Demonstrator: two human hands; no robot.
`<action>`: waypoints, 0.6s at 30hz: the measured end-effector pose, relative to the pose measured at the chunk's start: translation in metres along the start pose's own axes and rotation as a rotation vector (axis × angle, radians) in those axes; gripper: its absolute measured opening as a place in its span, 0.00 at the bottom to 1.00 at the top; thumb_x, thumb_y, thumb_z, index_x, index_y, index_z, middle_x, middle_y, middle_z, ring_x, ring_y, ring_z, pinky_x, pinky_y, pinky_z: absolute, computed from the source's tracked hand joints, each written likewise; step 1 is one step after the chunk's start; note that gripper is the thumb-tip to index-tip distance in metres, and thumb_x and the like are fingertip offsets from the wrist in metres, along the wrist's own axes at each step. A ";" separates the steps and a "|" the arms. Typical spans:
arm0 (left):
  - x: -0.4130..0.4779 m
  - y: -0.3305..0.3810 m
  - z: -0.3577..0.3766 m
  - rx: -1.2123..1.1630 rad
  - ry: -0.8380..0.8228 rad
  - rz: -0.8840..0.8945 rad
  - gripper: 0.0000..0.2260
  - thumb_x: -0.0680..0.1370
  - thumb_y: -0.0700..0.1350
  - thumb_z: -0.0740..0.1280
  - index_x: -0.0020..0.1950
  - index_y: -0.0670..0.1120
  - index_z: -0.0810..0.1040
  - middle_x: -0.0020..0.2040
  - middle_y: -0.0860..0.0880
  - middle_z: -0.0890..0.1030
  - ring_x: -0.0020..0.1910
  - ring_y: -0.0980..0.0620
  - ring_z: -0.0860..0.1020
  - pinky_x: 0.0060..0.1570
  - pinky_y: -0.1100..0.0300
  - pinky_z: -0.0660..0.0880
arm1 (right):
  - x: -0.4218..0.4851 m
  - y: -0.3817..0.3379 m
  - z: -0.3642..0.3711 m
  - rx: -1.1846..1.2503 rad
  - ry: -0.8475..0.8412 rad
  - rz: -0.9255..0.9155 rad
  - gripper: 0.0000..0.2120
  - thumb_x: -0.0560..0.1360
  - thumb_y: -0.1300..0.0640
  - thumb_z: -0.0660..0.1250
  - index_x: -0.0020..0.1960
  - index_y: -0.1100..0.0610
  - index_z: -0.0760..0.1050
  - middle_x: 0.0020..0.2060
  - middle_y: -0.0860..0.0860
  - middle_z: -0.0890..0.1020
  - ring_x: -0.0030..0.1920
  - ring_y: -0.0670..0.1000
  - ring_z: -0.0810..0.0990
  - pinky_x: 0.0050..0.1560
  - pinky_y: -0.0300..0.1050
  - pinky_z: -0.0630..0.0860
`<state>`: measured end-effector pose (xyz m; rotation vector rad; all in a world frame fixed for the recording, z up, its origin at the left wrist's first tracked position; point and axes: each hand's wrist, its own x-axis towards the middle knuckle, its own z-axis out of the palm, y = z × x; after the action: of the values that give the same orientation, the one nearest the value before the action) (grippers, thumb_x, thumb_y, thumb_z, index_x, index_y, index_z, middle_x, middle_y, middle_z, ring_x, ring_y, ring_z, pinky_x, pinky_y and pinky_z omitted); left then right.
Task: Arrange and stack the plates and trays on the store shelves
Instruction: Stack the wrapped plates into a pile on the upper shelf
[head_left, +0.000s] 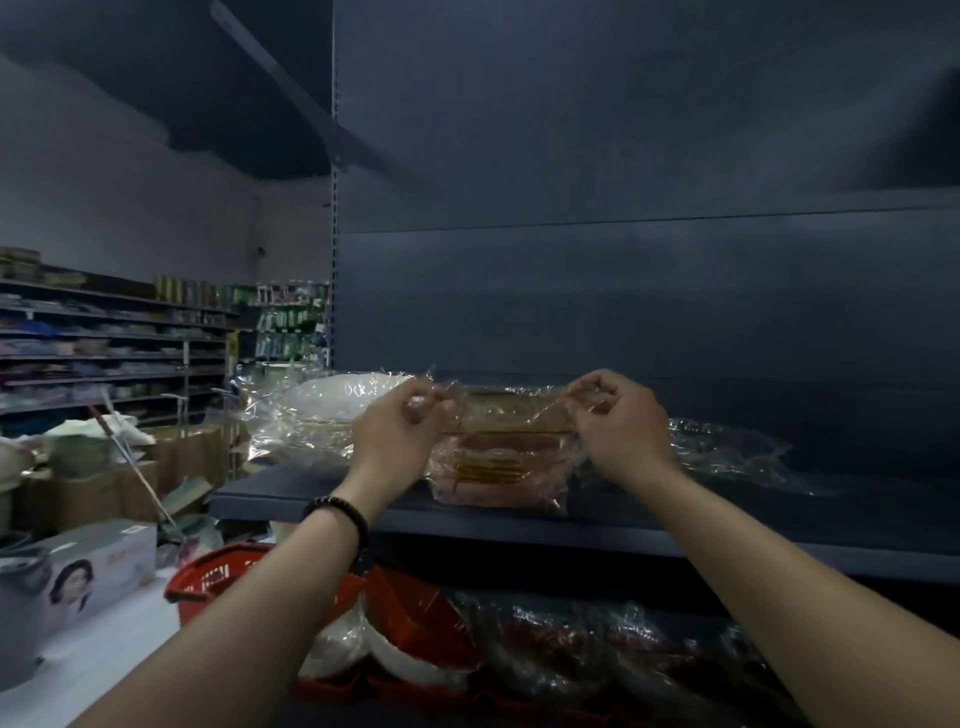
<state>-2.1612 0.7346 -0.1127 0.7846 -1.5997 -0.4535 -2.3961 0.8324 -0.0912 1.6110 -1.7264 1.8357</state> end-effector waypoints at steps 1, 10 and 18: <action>0.003 -0.009 0.004 0.006 -0.020 -0.010 0.02 0.78 0.51 0.76 0.49 0.56 0.85 0.39 0.51 0.88 0.37 0.51 0.84 0.39 0.56 0.77 | 0.001 0.005 0.006 -0.020 0.001 -0.003 0.04 0.75 0.54 0.77 0.45 0.47 0.82 0.43 0.40 0.86 0.42 0.44 0.85 0.49 0.45 0.80; 0.011 -0.048 0.013 0.240 -0.079 0.021 0.06 0.80 0.53 0.73 0.56 0.60 0.84 0.46 0.55 0.86 0.47 0.54 0.83 0.50 0.57 0.77 | -0.005 0.032 0.024 -0.261 -0.094 -0.143 0.04 0.76 0.51 0.76 0.47 0.48 0.82 0.44 0.43 0.85 0.47 0.47 0.82 0.54 0.46 0.75; -0.003 -0.056 0.010 0.376 -0.184 0.082 0.13 0.83 0.60 0.64 0.61 0.56 0.81 0.44 0.55 0.82 0.44 0.51 0.80 0.43 0.55 0.71 | -0.012 0.034 0.027 -0.306 -0.286 -0.084 0.06 0.82 0.57 0.66 0.51 0.51 0.82 0.43 0.47 0.86 0.43 0.50 0.84 0.43 0.34 0.75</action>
<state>-2.1583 0.6966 -0.1554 0.9757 -1.9125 -0.1683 -2.4003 0.8064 -0.1279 1.8470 -1.9045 1.2759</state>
